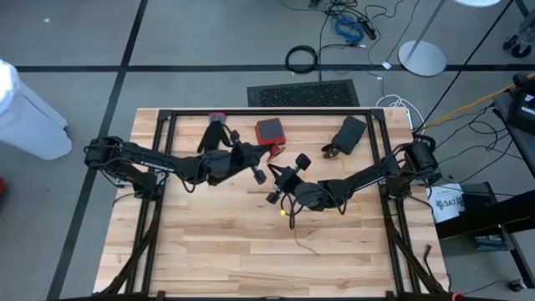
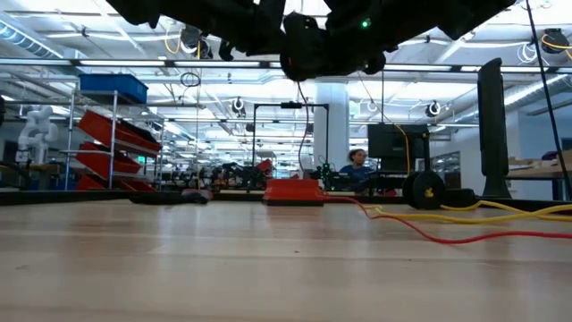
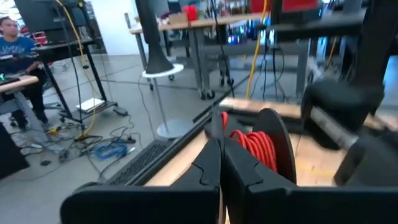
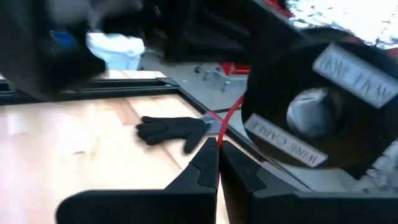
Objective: Coil cords
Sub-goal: Coil the red wire onto the spool
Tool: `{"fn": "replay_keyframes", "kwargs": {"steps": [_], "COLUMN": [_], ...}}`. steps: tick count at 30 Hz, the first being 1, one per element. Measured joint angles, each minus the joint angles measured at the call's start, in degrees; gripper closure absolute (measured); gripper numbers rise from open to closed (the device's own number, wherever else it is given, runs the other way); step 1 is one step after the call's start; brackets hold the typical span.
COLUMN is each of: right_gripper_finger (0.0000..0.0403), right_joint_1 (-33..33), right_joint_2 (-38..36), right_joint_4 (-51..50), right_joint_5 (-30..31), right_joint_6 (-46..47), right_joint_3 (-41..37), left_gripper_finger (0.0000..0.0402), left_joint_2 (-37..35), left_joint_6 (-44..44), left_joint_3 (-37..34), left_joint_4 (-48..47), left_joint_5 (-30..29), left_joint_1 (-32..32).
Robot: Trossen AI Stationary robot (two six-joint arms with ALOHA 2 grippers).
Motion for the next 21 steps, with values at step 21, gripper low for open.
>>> {"fn": "replay_keyframes", "kwargs": {"steps": [21], "right_gripper_finger": [0.0394], "right_joint_1": [2.32], "right_joint_2": [1.06], "right_joint_4": [0.34], "right_joint_5": [8.71], "right_joint_6": [-13.83], "right_joint_3": [0.00], "left_gripper_finger": [0.0401], "left_joint_2": [-2.90], "left_joint_6": [-7.34], "left_joint_3": [-0.05], "left_joint_4": [0.22], "left_joint_5": [11.91], "left_joint_1": [0.46]}}
